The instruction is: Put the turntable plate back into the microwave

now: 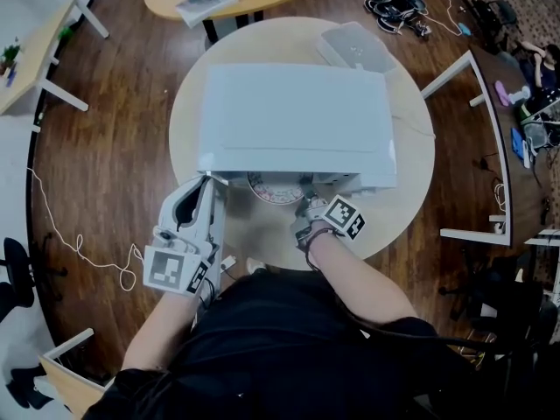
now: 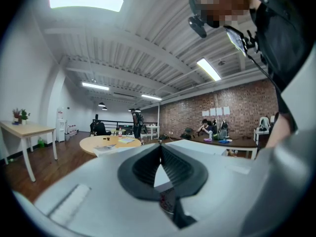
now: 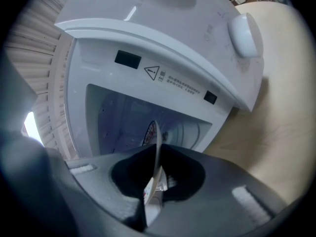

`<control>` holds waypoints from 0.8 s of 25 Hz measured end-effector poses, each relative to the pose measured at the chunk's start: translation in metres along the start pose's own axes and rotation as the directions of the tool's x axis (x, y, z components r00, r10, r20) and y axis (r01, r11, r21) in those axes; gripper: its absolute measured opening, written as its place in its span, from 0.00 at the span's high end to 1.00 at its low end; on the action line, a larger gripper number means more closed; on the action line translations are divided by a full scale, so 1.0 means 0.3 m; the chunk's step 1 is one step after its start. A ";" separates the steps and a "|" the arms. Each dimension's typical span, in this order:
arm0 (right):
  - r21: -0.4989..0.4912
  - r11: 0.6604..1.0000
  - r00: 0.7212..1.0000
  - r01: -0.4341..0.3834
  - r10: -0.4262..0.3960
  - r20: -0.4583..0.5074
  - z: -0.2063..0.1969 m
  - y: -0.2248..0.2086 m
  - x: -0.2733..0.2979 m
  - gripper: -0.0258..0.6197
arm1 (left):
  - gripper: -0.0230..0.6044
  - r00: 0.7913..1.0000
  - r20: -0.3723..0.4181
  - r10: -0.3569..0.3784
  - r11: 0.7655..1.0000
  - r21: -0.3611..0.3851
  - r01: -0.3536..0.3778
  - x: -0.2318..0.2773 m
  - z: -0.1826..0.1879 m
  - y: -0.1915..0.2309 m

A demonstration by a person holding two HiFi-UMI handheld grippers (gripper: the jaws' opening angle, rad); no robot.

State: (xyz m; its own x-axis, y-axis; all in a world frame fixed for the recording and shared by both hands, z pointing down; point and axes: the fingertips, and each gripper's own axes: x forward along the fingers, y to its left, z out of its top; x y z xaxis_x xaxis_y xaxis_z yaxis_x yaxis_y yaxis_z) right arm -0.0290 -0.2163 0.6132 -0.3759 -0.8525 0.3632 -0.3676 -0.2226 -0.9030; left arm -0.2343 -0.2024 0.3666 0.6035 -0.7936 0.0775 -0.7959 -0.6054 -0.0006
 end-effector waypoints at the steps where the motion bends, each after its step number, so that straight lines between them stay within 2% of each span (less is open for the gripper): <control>1: 0.000 1.000 1.000 0.001 -0.001 0.001 0.004 0.002 0.004 0.93 | 0.96 1.000 -0.001 0.000 1.000 -0.002 0.000 0.002 0.001 0.002; 20: 0.017 0.999 0.999 0.032 -0.032 0.017 0.032 -0.012 0.093 0.93 | 0.96 1.000 -0.029 0.008 1.000 -0.029 -0.009 0.033 -0.020 0.030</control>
State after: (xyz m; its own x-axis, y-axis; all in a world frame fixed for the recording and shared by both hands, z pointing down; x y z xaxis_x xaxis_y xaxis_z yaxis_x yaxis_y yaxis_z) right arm -0.0301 -0.2439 0.6245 -0.3493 -0.8530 0.3878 -0.3647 -0.2575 -0.8948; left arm -0.2357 -0.2154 0.3735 0.5955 -0.7962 0.1068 -0.8023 -0.5963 0.0278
